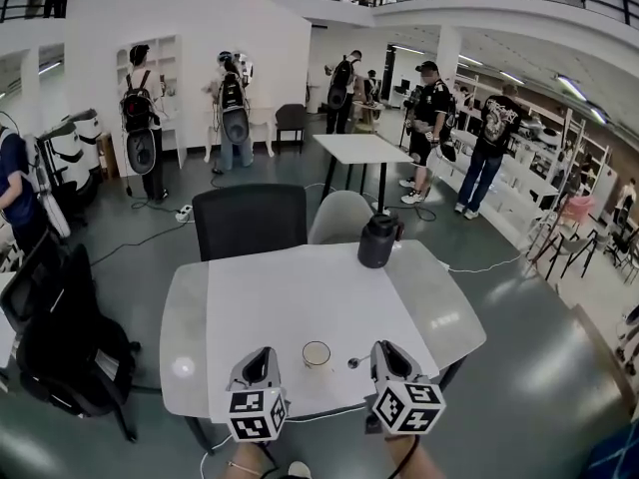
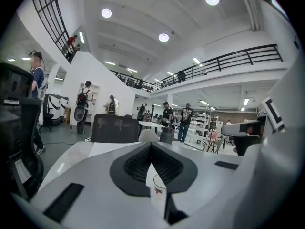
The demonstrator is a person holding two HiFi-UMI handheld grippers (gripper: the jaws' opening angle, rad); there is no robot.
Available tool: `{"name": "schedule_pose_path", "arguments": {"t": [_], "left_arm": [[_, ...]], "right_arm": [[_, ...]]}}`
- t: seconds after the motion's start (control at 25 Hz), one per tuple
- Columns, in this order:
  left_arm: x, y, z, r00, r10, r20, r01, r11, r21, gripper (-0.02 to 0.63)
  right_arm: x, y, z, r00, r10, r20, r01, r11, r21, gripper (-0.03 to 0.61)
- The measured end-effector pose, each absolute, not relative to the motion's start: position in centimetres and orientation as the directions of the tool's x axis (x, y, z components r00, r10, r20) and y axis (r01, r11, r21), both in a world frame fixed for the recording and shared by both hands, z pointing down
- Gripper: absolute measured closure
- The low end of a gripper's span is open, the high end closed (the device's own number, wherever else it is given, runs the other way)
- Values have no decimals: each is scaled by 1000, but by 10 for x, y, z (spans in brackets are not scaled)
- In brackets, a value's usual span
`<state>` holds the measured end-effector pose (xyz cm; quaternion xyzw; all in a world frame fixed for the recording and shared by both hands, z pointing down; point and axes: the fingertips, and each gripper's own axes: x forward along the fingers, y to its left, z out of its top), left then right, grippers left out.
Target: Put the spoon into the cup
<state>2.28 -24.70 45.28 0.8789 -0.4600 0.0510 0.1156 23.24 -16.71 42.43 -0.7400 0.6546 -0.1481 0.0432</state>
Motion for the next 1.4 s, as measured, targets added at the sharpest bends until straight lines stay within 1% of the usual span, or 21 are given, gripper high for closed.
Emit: {"name": "schedule_pose_path", "arguments": {"t": [0.2, 0.44, 0.6, 0.8, 0.96, 1.4], "left_arm": [[32, -286, 453, 568, -801, 192, -823, -548, 148, 595], [40, -300, 471, 559, -795, 236, -829, -534, 165, 595], [42, -299, 481, 542, -799, 262, -840, -513, 175, 595], [35, -296, 487, 502, -819, 279, -865, -466, 187, 595], [33, -292, 493, 471, -831, 296, -882, -434, 184, 595], [36, -273, 515, 435, -827, 355, -901, -400, 170, 595]], "right_arm": [[241, -209, 427, 93, -982, 162, -956, -134, -262, 512], [252, -227, 437, 89, -977, 196, -953, -140, -267, 512], [258, -236, 445, 68, -971, 227, -954, -130, -270, 512], [252, -246, 447, 12, -971, 239, -962, -76, -260, 512], [256, -245, 457, -8, -967, 256, -960, -64, -274, 512], [253, -242, 473, -68, -955, 290, -957, -20, -290, 512]]}}
